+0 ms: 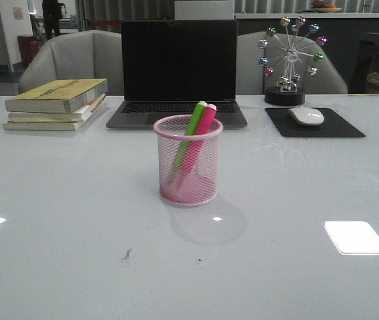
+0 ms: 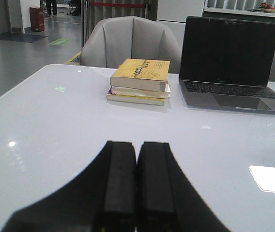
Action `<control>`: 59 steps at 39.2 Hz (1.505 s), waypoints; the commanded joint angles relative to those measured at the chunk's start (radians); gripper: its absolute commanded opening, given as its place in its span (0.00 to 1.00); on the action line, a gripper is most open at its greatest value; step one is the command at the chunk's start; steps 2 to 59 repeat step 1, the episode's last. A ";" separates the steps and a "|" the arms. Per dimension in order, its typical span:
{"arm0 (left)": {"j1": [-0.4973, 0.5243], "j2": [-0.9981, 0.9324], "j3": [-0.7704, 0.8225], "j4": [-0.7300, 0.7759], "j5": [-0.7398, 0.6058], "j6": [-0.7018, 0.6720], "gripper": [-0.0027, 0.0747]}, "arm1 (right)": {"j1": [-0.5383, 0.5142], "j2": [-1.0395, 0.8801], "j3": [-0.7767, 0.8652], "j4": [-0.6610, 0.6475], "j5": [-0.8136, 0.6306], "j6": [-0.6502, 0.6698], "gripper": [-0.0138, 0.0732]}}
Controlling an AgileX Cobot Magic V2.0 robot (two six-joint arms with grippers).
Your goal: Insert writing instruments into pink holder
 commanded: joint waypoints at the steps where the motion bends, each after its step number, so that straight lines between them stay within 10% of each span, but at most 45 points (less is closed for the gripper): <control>1: 0.000 -0.023 0.004 -0.006 -0.082 -0.007 0.15 | -0.005 -0.020 0.001 -0.008 -0.079 -0.005 0.23; 59: 0.000 -0.023 0.004 -0.006 -0.082 -0.007 0.15 | -0.005 -0.020 0.001 -0.008 -0.079 -0.005 0.23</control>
